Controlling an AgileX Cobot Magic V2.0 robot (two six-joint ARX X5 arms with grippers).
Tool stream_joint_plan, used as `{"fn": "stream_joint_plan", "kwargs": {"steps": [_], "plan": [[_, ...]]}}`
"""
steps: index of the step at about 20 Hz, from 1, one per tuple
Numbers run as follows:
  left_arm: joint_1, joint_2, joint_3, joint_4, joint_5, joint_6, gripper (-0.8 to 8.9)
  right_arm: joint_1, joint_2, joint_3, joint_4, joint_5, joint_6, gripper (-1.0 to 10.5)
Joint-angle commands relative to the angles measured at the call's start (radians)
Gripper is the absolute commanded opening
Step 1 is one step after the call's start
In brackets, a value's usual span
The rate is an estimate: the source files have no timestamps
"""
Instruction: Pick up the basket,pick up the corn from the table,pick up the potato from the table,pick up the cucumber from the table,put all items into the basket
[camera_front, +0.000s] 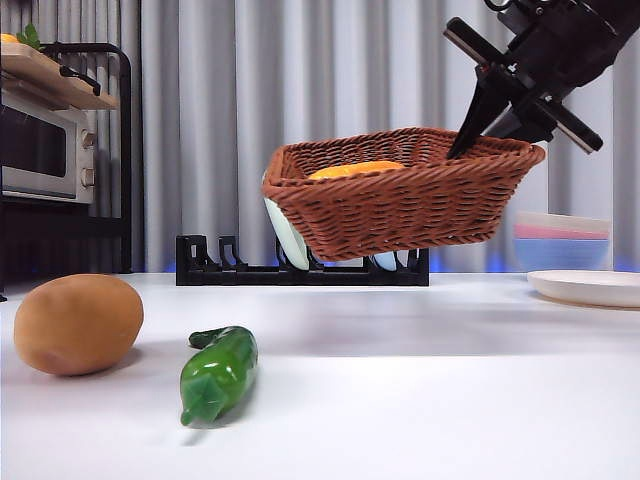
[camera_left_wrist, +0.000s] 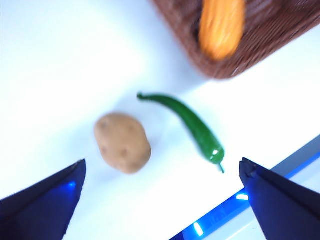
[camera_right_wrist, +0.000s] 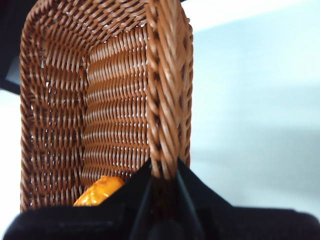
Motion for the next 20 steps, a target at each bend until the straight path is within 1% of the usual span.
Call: {"fn": "stream_joint_plan", "kwargs": {"steps": [1,3,5,7,9,11,14,15,16,18,20], "plan": [[0.024,0.013,-0.168,0.109,-0.002,-0.058,6.36,-0.007,-0.008,0.011,0.016,-0.010,-0.004,-0.1],[0.070,0.053,-0.271,0.225,0.001,-0.074,6.36,-0.007,-0.008,0.011,0.016,-0.010,-0.004,-0.1],[0.122,0.117,-0.315,0.296,0.001,-0.074,6.36,-0.007,-0.008,0.011,0.016,-0.010,-0.011,-0.1],[0.180,0.192,-0.316,0.344,0.009,-0.043,6.36,-0.007,-0.008,0.011,0.016,-0.010,-0.011,-0.1],[0.219,0.263,-0.316,0.407,0.072,-0.018,6.36,-0.007,-0.008,0.011,0.016,-0.010,-0.011,-0.1],[0.243,0.339,-0.316,0.443,0.101,-0.008,6.36,-0.007,-0.008,0.011,0.016,-0.010,-0.011,-0.1],[0.249,0.406,-0.316,0.470,0.102,0.009,6.34,-0.007,-0.008,0.011,0.016,-0.010,-0.011,-0.1],[0.249,0.408,-0.316,0.484,0.103,0.008,5.92,-0.007,-0.008,0.011,0.016,-0.010,-0.011,-0.1],[0.248,0.407,-0.316,0.494,0.103,0.008,4.65,-0.007,-0.008,0.011,0.016,-0.010,-0.011,-0.1],[0.248,0.407,-0.316,0.492,0.103,0.011,0.15,-0.006,-0.008,0.011,0.016,-0.010,-0.011,-0.1],[0.248,0.405,-0.316,0.486,0.107,0.022,-0.08,-0.006,-0.008,0.011,0.016,-0.010,-0.010,-0.1]]}}
